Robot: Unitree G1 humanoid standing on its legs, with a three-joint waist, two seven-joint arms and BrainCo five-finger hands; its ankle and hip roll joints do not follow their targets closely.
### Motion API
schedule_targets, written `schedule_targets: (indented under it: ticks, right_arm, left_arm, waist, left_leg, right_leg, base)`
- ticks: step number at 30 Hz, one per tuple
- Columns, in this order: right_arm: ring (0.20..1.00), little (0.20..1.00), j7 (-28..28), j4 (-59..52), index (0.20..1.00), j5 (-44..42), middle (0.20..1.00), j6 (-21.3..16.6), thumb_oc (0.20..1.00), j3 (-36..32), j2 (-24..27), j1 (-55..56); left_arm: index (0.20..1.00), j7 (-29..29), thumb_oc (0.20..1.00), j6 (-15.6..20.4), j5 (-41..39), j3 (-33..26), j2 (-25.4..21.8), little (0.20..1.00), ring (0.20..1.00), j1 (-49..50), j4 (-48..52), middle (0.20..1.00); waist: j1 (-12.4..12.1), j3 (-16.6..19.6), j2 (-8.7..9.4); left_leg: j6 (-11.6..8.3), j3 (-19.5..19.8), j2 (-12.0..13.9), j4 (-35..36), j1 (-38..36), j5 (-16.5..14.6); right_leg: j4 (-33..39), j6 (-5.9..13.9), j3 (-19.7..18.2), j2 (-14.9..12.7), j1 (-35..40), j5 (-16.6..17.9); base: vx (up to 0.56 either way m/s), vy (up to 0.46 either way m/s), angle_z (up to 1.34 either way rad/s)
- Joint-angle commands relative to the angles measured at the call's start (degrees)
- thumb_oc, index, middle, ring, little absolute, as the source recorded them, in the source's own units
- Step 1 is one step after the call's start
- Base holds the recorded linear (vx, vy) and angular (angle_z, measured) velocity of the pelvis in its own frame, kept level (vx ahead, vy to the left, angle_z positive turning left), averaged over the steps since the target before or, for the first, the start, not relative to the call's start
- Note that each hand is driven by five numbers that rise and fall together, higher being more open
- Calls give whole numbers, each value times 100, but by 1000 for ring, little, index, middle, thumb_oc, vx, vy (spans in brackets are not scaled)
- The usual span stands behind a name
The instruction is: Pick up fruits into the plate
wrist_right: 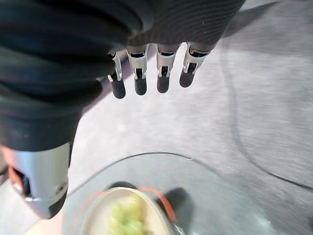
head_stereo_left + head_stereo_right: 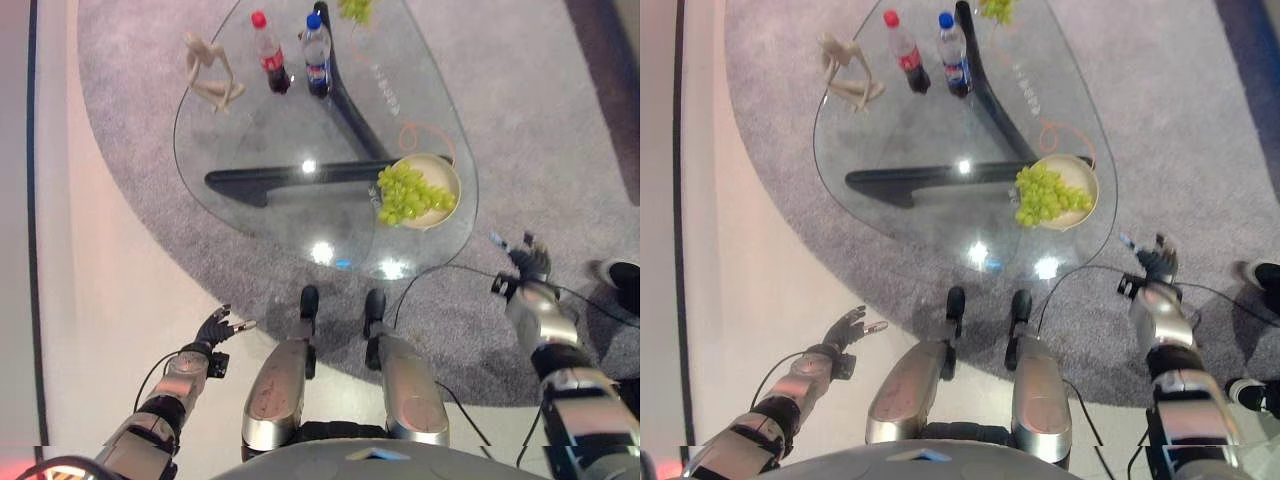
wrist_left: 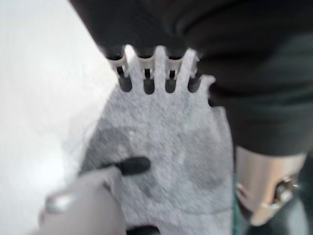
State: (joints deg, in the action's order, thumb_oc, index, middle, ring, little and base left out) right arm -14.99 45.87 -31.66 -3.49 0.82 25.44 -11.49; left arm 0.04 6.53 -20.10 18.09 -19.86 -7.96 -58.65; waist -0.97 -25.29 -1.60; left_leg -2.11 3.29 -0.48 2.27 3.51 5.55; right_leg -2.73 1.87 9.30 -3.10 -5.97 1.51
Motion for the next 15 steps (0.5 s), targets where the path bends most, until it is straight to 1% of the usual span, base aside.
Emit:
schedule_targets:
  ticks: [1,2,4,6,8,10,11,12,13,15]
  right_arm:
    - [1000,1000,866,482,1000,-475,1000,-418,1000,113,-300,322]
    - [1000,1000,992,653,1000,-493,1000,-436,1000,168,-439,405]
    - [1000,1000,1417,1229,1000,-326,1000,-445,1000,302,-750,624]
    - [1000,1000,1725,1845,1000,69,1000,-423,1000,485,-1021,774]
    - [1000,1000,1824,2178,1000,529,1000,-333,1000,684,-1207,875]
    - [1000,1000,1810,2429,1000,914,1000,-97,1000,888,-1359,974]
    - [1000,1000,1788,2508,1000,986,1000,-28,1000,953,-1399,1013]
    - [1000,1000,1788,2615,1000,967,1000,153,1000,983,-1439,1076]
    - [1000,1000,1812,2658,1000,952,1000,248,1000,974,-1442,1103]
    - [1000,1000,1855,2707,1000,1050,1000,269,1000,942,-1451,1134]
  left_arm:
    - [1000,-152,1000,76,342,23,184,1000,1000,353,-448,1000]
    - [1000,-159,1000,64,391,17,229,1000,1000,381,-529,1000]
    - [1000,-183,1000,17,447,-30,372,1000,1000,481,-797,1000]
    - [1000,-263,1000,-111,434,-172,524,1000,1000,541,-1044,1000]
    - [1000,-353,1000,-264,402,-312,608,1000,1000,585,-1176,1000]
    - [1000,-415,1000,-399,522,-448,669,1000,1000,621,-1292,1000]
    - [1000,-461,1000,-443,539,-480,682,1000,1000,634,-1324,1000]
    - [1000,-531,1000,-527,592,-526,698,1000,1000,671,-1376,1000]
    - [1000,-567,1000,-550,622,-547,697,1000,1000,701,-1403,1000]
    - [1000,-660,1000,-554,616,-558,702,1000,1000,746,-1432,1000]
  waist:
    - [-27,763,207]
    - [-29,855,226]
    - [-44,1096,256]
    - [-66,1323,261]
    - [-86,1443,257]
    - [-100,1544,239]
    - [-103,1575,228]
    - [-98,1634,203]
    - [-93,1668,184]
    - [-72,1714,154]
  left_leg:
    - [68,-468,-100,-463,-184,-780]
    - [73,-472,-99,-439,-243,-785]
    - [91,-503,-103,-378,-440,-813]
    - [120,-526,-120,-310,-625,-852]
    - [144,-516,-141,-269,-739,-883]
    - [169,-505,-161,-211,-863,-904]
    - [179,-502,-169,-183,-911,-911]
    - [198,-501,-185,-133,-1003,-926]
    - [205,-507,-191,-111,-1047,-933]
    - [210,-519,-198,-69,-1118,-945]
  right_leg:
    - [-221,283,28,-208,202,-148]
    - [-193,286,22,-202,266,-150]
    - [-94,288,36,-201,483,-151]
    - [2,281,24,-186,688,-161]
    - [49,272,18,-188,808,-179]
    - [83,261,11,-188,930,-204]
    - [104,259,12,-190,978,-211]
    - [148,252,12,-193,1065,-219]
    - [167,250,11,-197,1109,-225]
    - [192,259,-4,-203,1158,-231]
  base:
    - [152,8,13]
    - [195,14,16]
    - [179,35,7]
    - [160,70,-2]
    - [88,66,0]
    - [59,60,-1]
    - [55,83,-2]
    - [48,90,0]
    - [43,85,0]
    - [28,56,1]
